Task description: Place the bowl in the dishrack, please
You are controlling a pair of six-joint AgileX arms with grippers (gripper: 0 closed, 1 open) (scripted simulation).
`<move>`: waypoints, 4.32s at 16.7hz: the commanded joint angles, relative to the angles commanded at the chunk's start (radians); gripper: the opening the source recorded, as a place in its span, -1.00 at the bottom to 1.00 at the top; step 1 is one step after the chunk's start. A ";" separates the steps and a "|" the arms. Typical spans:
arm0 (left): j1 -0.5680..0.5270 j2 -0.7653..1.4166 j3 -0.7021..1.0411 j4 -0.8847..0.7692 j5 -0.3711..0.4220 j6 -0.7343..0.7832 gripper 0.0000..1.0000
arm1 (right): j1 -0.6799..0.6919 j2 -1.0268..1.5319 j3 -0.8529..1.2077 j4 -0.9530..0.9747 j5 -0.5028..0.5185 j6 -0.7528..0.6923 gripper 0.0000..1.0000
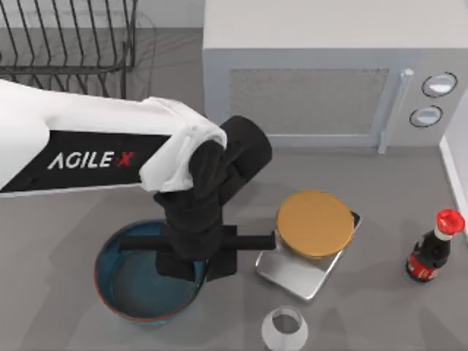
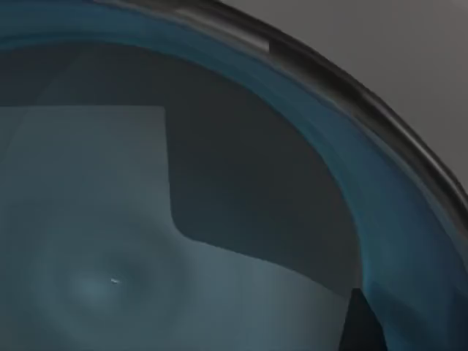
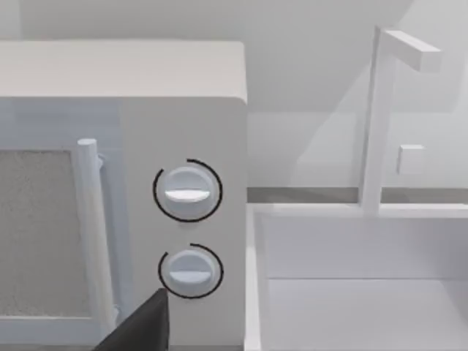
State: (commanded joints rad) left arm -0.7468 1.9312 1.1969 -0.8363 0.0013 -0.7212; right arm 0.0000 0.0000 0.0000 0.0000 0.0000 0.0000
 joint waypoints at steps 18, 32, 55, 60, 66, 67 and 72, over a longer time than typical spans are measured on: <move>-0.009 -0.053 0.586 -0.657 0.000 -0.013 -1.00 | 0.000 0.000 0.000 0.000 0.000 0.000 1.00; 0.098 -0.149 0.689 -0.678 0.003 0.055 -1.00 | 0.000 0.000 0.000 0.000 0.000 0.000 1.00; 0.928 -1.041 -0.083 0.611 0.206 0.734 -1.00 | 0.000 0.000 0.000 0.000 0.000 0.000 1.00; 0.917 -0.970 -0.083 0.676 0.197 0.733 -1.00 | 0.000 0.000 0.000 0.000 0.000 0.000 1.00; 0.883 -0.632 -0.131 1.066 0.163 0.736 -1.00 | 0.000 0.000 0.000 0.000 0.000 0.000 1.00; 0.875 -0.566 -0.146 1.152 0.156 0.737 -1.00 | 0.000 0.000 0.000 0.000 0.000 0.000 1.00; 0.835 -0.291 -0.227 1.529 0.122 0.738 -1.00 | 0.000 0.000 0.000 0.000 0.000 0.000 1.00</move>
State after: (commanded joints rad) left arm 0.0877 1.6401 0.9700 0.6928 0.1231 0.0167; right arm 0.0000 0.0000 0.0000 0.0000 0.0000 0.0000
